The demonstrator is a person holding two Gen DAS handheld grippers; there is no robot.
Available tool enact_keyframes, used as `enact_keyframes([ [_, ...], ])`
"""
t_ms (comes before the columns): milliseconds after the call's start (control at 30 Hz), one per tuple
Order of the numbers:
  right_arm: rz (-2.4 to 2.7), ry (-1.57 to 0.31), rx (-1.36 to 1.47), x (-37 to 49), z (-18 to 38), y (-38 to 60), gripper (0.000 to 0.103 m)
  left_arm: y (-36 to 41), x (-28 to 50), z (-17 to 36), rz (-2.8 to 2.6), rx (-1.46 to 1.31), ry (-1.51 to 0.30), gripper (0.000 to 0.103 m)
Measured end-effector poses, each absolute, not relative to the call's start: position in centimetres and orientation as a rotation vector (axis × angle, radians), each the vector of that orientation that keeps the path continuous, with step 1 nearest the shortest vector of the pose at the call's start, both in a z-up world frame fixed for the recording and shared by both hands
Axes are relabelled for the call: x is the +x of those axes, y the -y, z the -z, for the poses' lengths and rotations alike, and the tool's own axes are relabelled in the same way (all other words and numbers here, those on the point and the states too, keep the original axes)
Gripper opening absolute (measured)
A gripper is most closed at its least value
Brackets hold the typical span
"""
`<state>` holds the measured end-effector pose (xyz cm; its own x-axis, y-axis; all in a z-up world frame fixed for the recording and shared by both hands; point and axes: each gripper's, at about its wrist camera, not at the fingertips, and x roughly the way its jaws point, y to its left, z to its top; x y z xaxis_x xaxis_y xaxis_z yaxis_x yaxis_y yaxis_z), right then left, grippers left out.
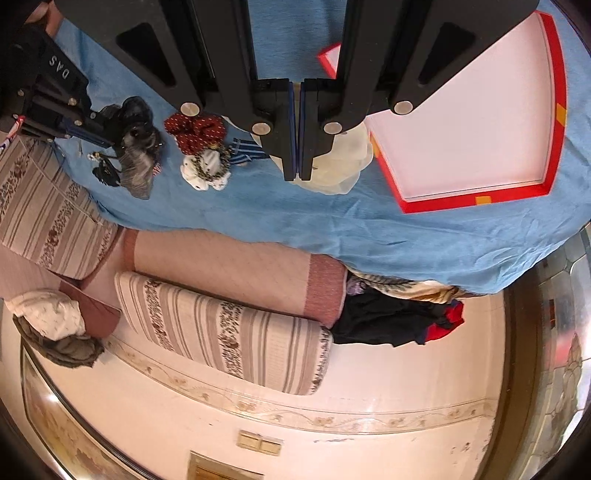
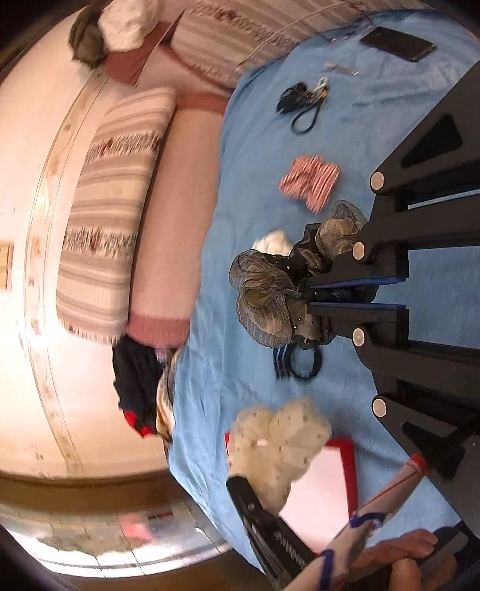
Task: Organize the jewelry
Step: 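Carry both held scrunchies over the red-rimmed white box, then open the left gripper over the box while the right gripper releases the grey scrunchie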
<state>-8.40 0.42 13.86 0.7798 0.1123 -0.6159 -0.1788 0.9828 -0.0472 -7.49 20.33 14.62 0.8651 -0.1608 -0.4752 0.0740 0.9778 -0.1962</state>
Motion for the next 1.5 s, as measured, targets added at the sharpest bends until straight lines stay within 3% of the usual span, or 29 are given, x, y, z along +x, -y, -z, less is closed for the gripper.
enact_keyframes([
  [533,-0.505,-0.764,-0.144,-2.3,-13.9,-14.9,0.008,-34.5,-5.4,-12.6,-0.133,-0.322,-0.601,0.001],
  [1167,-0.602,-0.908,-0.198,6.8,-6.7,-28.4,0.008,-44.2,-2.5,-7.2,-0.312,-0.459,-0.754,0.001],
  [1267,-0.593,-0.910,-0.213,7.3,-6.1,-28.6,0.015,-44.4,-2.4,-6.5,-0.350,-0.456,-0.785,0.003],
  [1300,-0.592,-0.909,-0.216,7.3,-6.0,-28.6,0.028,-44.5,-2.4,-6.4,-0.353,-0.458,-0.790,0.006],
  [1367,-0.583,-0.897,-0.221,7.0,-5.8,-28.3,0.041,-44.4,-2.4,-6.2,-0.366,-0.453,-0.799,0.011],
  [1500,-0.583,-0.889,-0.196,6.7,-5.7,-27.6,0.048,-43.5,-2.6,-6.2,-0.386,-0.404,-0.820,0.014],
])
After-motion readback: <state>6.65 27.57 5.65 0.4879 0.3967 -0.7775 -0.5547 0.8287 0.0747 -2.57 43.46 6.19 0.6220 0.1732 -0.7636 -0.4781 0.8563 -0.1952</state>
